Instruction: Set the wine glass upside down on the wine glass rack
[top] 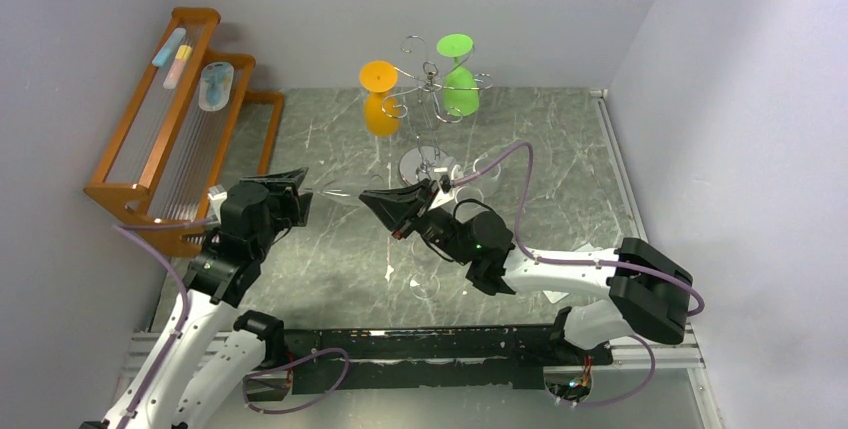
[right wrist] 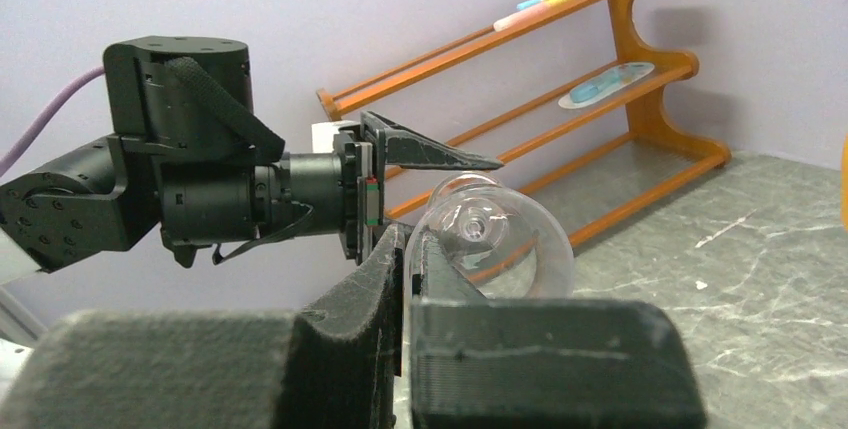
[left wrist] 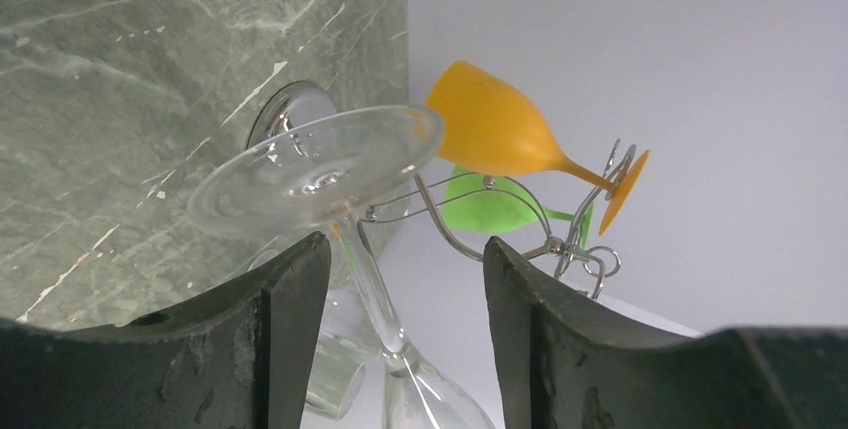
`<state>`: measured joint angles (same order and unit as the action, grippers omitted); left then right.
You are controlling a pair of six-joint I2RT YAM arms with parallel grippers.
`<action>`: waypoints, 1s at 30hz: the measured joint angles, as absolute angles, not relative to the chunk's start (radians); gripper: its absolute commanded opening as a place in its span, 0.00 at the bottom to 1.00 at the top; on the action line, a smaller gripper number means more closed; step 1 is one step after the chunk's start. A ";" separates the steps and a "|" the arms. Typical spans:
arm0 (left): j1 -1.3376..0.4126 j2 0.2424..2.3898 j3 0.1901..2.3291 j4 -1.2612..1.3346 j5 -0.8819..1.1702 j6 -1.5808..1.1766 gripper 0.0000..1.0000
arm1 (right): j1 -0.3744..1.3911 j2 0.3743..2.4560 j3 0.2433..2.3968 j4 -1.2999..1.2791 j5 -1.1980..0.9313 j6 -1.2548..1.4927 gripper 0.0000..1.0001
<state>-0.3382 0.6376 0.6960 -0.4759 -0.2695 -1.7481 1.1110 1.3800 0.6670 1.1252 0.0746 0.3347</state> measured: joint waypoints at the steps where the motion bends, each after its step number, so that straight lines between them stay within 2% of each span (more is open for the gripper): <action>1: -0.338 0.643 0.696 -0.476 -0.269 -1.747 0.62 | 1.111 1.380 0.667 1.129 0.074 0.335 0.00; 5: -0.338 0.671 0.699 -0.476 -0.269 -1.739 0.49 | 1.111 1.380 0.666 1.141 0.062 0.335 0.00; 9: -0.338 0.685 0.699 -0.474 -0.270 -1.734 0.27 | 1.111 1.380 0.654 1.160 0.047 0.334 0.00; 12: -0.338 0.683 0.699 -0.472 -0.270 -1.731 0.07 | 1.111 1.380 0.643 1.171 0.039 0.333 0.00; 14: -0.338 0.683 0.699 -0.445 -0.277 -1.751 0.05 | 1.111 1.379 0.632 1.170 0.029 0.334 0.00; 15: -0.334 0.681 0.700 -0.425 -0.289 -1.753 0.05 | 1.114 1.379 0.622 1.159 0.020 0.337 0.04; 21: -0.334 0.645 0.687 -0.384 -0.308 -1.670 0.05 | 1.114 1.345 0.629 1.071 0.011 0.387 0.47; 24: -0.334 0.608 0.680 -0.361 -0.321 -1.607 0.05 | 1.114 1.304 0.628 1.021 0.011 0.423 0.61; 26: -0.334 0.586 0.680 -0.337 -0.340 -1.554 0.05 | 1.114 1.255 0.623 0.976 0.014 0.449 0.67; 30: -0.334 0.554 0.682 -0.300 -0.364 -1.368 0.05 | 1.113 1.131 0.614 0.870 0.044 0.474 0.72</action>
